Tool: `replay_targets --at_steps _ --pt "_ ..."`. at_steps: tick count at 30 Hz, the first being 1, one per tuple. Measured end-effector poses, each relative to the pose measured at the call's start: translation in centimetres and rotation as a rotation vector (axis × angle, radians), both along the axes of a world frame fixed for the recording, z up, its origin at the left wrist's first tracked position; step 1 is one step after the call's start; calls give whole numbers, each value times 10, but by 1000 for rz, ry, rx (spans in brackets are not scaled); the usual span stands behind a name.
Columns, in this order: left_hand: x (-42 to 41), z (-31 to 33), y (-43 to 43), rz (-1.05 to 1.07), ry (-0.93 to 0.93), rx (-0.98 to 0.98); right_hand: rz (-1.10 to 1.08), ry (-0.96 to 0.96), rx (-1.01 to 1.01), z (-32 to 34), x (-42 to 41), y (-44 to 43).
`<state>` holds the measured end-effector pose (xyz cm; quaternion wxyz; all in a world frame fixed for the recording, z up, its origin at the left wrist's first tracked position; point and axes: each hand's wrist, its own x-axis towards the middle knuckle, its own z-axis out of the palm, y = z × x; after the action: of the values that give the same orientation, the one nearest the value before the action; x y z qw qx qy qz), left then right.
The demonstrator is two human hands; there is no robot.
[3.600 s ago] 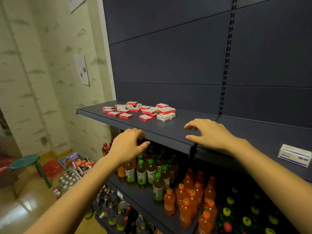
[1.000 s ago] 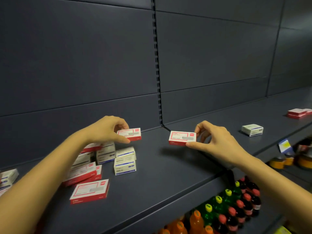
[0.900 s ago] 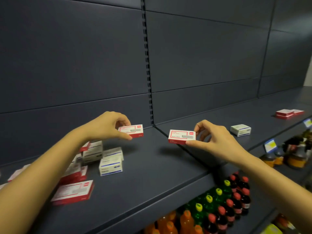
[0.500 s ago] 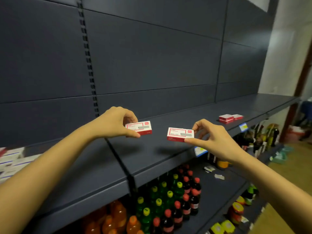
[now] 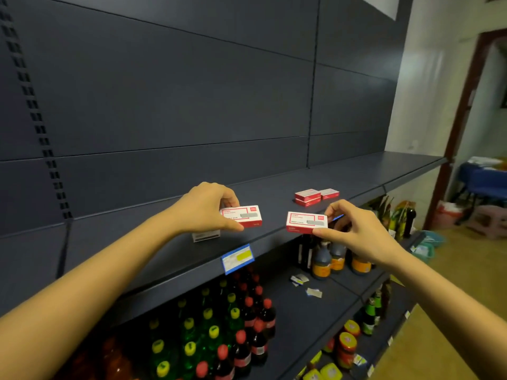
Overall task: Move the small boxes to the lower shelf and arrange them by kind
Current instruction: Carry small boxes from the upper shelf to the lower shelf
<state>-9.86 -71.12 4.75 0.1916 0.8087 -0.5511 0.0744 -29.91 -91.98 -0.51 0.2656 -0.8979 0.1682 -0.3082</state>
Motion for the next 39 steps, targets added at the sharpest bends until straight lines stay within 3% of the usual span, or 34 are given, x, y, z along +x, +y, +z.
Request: replay_targets --at_steps 19,39 --pt "46 -18 -231 74 29 -19 56 5 5 3 50 -243" --pt "39 -46 -297 322 183 -9 529 107 92 -17 148 -357"
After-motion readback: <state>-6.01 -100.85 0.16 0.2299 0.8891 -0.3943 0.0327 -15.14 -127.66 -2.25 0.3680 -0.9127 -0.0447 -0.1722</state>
